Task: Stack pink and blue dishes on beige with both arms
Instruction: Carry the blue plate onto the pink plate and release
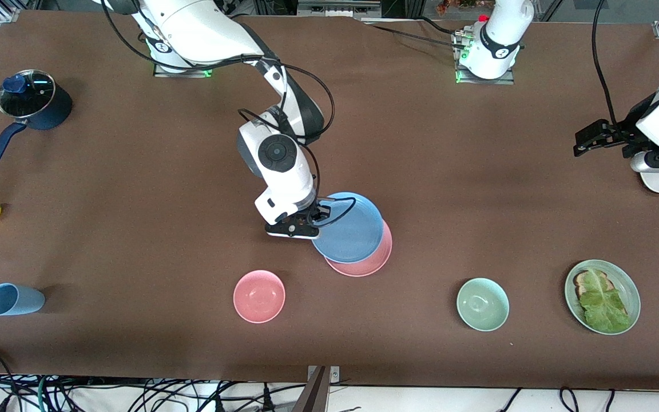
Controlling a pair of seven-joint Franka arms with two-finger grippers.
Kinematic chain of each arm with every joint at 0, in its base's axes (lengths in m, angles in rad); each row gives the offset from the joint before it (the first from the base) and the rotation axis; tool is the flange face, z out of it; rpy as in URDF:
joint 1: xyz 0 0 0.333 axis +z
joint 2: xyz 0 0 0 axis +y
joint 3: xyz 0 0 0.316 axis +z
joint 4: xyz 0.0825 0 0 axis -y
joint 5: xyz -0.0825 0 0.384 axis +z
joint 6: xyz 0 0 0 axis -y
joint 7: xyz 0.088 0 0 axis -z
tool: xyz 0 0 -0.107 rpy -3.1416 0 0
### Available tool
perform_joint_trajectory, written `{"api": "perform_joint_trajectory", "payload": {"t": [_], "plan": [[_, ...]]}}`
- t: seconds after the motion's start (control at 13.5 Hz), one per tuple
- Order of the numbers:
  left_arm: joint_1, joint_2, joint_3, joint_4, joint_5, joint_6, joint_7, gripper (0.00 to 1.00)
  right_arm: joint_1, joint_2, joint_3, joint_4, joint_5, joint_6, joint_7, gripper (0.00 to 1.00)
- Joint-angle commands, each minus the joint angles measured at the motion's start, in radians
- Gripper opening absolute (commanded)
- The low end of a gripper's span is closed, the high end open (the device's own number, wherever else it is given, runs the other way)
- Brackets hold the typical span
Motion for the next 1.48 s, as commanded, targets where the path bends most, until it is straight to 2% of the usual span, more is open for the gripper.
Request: {"api": "perform_joint_trajectory", "payload": {"t": [0.0,0.52,0.74,1.4], "plan": [[-0.002,0.009,0.0,0.026,0.0,-0.018,0.017,1.0,0.032,0.043,-0.017,0.04,0.002,0.024,0.077,0.0],[-0.002,0.009,0.0,0.026,0.0,-0.018,0.017,1.0,0.051,0.117,-0.02,0.081,-0.004,0.09,0.121,0.0],[-0.002,0.009,0.0,0.024,0.0,-0.018,0.017,1.0,0.048,0.153,-0.023,0.136,-0.004,0.096,0.123,0.0],[-0.002,0.009,0.0,0.024,0.0,-0.017,0.017,1.0,0.038,0.155,-0.035,0.134,-0.009,0.097,0.114,0.0]]}}
